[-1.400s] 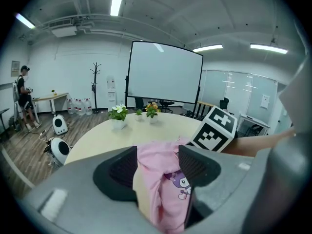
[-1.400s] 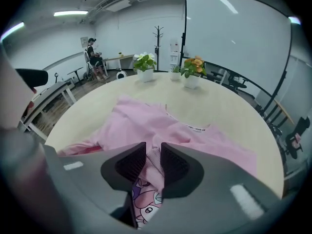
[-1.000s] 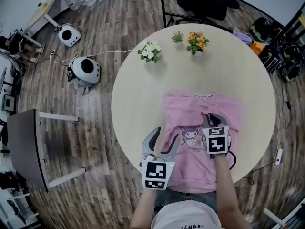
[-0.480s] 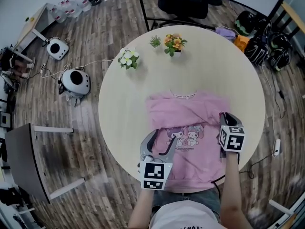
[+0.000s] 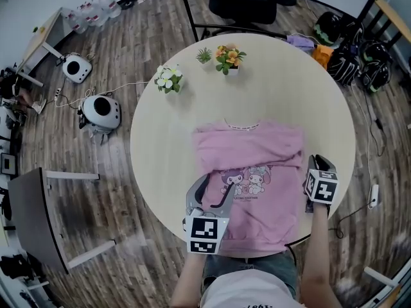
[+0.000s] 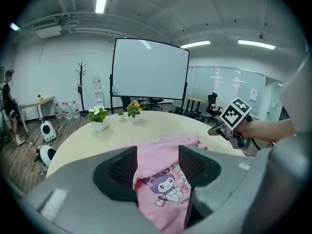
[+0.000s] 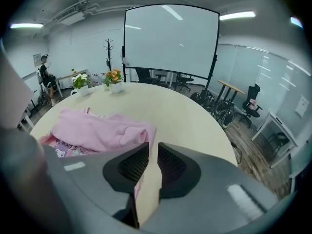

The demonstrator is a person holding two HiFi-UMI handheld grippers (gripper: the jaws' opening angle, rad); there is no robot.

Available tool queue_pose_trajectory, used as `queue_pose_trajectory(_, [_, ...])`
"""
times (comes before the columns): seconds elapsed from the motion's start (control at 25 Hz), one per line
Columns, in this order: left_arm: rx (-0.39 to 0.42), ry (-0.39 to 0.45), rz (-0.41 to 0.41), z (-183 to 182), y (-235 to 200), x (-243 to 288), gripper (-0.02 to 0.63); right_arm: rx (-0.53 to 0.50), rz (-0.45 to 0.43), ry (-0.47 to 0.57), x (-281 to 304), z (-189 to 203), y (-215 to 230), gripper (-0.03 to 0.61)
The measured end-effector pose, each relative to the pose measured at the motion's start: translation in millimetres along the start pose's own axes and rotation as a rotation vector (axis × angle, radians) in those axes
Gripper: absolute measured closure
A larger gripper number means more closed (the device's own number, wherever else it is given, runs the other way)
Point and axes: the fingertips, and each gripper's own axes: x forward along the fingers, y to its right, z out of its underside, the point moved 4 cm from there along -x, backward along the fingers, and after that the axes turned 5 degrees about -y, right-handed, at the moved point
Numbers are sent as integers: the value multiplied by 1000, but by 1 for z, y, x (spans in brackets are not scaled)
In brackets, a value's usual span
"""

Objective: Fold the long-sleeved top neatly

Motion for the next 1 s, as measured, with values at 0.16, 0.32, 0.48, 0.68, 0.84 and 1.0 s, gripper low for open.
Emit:
queue_pose_trajectory(0.16, [-1,11,-9,2,-7,-10,347,-9,17,3,-17,13,-2,492])
queue_pose_trajectory(0.32, [2,16,-12,12,-17,-23,347,-36,37,10,-35,30,-12,492])
queue_pose_trajectory(0.48, [12,8,-2,28,-26,-36,347,-27,43,19,-52,48,-21,492])
queue_pose_trajectory(0.68, [24,-11,15,51,-30,-53,347,-14,59,1,-74,85,-27,492])
queue_pose_trajectory(0.84, [16,-32,15,73,-26,-63,347,-6,62,-16,-88,115,-31,492])
queue_pose_trajectory(1.0, [3,-65,2,100,-19,-70,347,-13,47,-34,-98,140,-37,489])
